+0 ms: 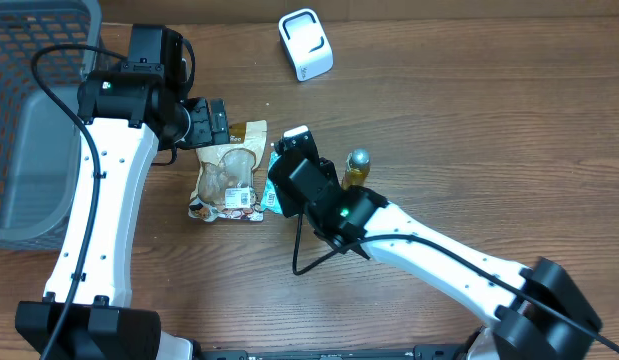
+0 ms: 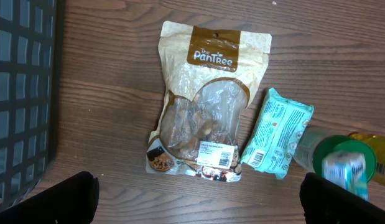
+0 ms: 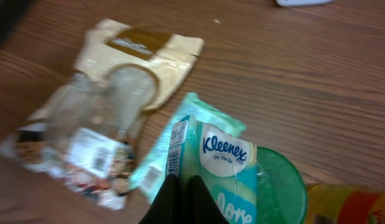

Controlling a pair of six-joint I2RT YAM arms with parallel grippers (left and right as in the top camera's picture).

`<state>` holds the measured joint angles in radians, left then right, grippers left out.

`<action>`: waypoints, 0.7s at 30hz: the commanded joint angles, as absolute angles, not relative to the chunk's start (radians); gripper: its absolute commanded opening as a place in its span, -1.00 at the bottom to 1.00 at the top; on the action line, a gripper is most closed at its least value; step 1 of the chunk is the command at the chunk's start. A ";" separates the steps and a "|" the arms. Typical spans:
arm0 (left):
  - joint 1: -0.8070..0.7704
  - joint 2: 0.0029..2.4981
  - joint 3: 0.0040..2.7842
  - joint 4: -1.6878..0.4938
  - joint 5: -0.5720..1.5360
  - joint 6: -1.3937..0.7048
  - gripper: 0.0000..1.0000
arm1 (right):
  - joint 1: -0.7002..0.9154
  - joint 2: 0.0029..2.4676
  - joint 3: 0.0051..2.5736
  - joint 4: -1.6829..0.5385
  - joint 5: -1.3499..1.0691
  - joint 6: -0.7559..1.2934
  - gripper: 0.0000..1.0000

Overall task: Scan the item barcode
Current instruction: 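Pull the Kleenex pack toward the front of the table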

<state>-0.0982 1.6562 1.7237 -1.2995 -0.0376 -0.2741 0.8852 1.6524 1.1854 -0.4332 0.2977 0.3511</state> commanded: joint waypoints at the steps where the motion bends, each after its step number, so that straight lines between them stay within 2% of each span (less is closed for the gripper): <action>1: -0.099 1.664 1.721 -1.296 -0.033 -0.266 0.99 | 0.890 1.608 1.218 -0.452 0.125 0.432 -0.92; 8: -0.099 1.664 1.721 -1.296 -0.033 -0.266 0.99 | 0.890 1.621 1.187 -0.560 -0.081 0.650 -0.93; 11: -0.099 1.664 1.721 -1.296 -0.033 -0.266 0.99 | 0.891 1.631 1.142 -0.555 -0.132 0.659 -0.93; 21: -0.099 1.664 1.721 -1.296 -0.033 -0.266 0.99 | 0.890 1.633 0.947 -0.328 -0.135 0.689 -0.93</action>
<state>-0.0982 1.6562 1.7237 -1.2995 -0.0376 -0.2741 0.8852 1.6318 0.9844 -0.3855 -0.1268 0.6712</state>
